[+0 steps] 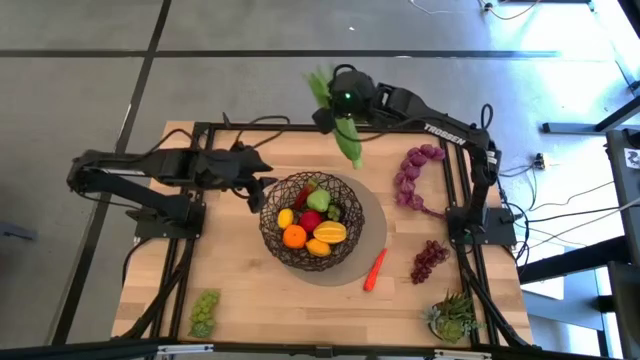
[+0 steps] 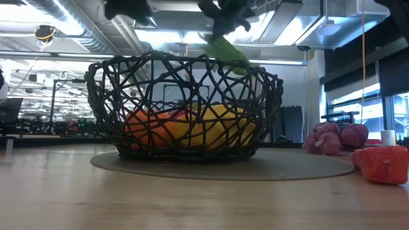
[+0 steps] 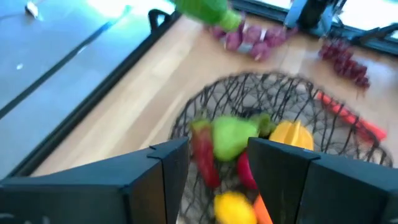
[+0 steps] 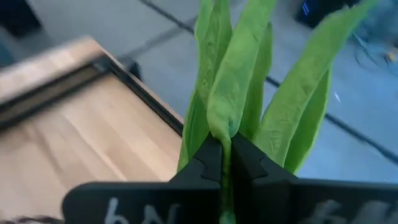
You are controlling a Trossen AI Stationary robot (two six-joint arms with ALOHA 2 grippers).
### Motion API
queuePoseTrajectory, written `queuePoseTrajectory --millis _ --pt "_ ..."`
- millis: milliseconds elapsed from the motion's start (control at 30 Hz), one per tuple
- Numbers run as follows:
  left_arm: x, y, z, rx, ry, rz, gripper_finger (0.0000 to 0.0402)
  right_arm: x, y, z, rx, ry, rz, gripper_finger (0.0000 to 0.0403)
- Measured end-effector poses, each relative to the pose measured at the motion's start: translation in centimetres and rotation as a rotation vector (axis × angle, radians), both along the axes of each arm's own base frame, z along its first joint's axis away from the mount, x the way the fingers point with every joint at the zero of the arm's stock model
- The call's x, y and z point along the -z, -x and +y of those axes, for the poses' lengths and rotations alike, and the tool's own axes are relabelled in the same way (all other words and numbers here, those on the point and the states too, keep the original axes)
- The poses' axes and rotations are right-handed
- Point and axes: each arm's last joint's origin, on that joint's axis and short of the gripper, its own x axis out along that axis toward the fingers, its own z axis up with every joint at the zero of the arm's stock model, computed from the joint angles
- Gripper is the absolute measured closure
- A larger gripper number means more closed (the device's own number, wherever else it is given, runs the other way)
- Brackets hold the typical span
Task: Build produce basket
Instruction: Put the leaf lettuce into the wire basket
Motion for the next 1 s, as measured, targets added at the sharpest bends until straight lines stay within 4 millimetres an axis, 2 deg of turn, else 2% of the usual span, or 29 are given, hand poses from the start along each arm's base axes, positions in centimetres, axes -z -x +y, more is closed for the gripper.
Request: queuePoseTrajectory --millis 200,467,667,1000 --pt "0.0 1.5 0.0 0.006 0.0 0.041 0.0249 -2.0 -2.2 3.1 -0.153 0.118 -0.17 0.0403" --pt "0.2 2.1 -0.6 0.043 -0.003 0.084 0.0249 -3.8 -3.8 7.1 -0.28 0.208 -0.355 0.0403" --pt "-0.2 2.7 -1.4 0.091 -0.004 0.058 0.0249 -2.4 -5.0 9.9 -0.341 0.212 -0.409 0.0403" --pt "-0.8 4.0 -2.7 0.166 0.012 0.014 0.0249 3.3 -6.7 10.6 -0.459 0.176 -0.61 0.0403"
